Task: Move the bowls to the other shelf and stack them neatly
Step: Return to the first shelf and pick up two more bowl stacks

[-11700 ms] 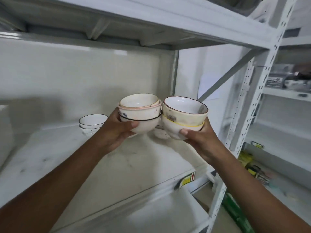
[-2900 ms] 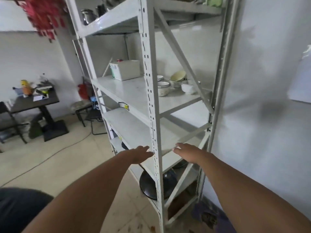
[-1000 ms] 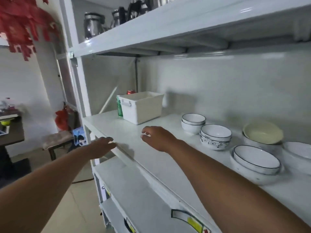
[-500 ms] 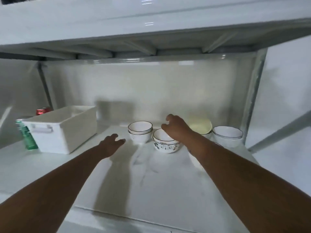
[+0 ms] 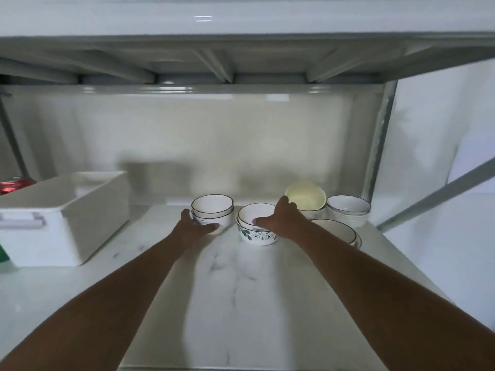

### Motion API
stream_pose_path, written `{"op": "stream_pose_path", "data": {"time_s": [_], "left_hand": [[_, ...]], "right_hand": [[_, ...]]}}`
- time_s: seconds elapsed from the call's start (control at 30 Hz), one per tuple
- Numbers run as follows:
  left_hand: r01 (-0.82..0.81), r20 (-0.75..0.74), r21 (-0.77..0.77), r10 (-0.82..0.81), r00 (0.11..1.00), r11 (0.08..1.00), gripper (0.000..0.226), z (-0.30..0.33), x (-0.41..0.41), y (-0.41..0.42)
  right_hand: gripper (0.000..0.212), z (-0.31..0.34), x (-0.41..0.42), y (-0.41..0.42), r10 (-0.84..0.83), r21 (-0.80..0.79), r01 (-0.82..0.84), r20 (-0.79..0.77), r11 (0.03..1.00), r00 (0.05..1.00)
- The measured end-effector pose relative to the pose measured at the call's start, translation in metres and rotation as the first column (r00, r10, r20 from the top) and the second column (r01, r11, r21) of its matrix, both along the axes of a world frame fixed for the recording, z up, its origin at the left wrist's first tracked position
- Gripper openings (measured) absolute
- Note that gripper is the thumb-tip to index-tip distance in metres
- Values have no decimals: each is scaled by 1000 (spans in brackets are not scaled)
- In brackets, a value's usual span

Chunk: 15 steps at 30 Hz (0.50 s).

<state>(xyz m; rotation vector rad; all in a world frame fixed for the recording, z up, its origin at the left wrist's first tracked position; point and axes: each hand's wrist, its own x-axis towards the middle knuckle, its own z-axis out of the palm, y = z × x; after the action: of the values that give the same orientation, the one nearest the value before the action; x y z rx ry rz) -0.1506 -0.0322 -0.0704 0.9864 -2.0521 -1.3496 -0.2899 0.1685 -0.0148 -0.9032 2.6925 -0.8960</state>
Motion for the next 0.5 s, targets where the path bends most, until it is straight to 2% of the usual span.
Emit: {"op": "stream_pose_path", "data": {"time_s": [0.1,0.17,0.27,0.4,0.5], "left_hand": [[2,-125,150,17,992,989,83,0,-10,-3],[-6,-179,238,50,983,971,64,2,-15,-6],[33,-208,382,51,977,924,62,6,-19,-12],[105,-285,559,72,956,823,54,4,-25,-18],[131,-341,626,119,932,769,49,3,-28,-17]], "right_hand": [[93,-3,-1,-12,-84,-95,98,138,991,987],[72,-6,0,-15,-119,-138,151,214,979,969],[48,-18,-3,-21,-85,-241,181,363,954,928],[52,-33,-2,-24,-117,-344,405,623,847,773],[56,-40,-4,-20,-76,-375,451,695,810,715]]}}
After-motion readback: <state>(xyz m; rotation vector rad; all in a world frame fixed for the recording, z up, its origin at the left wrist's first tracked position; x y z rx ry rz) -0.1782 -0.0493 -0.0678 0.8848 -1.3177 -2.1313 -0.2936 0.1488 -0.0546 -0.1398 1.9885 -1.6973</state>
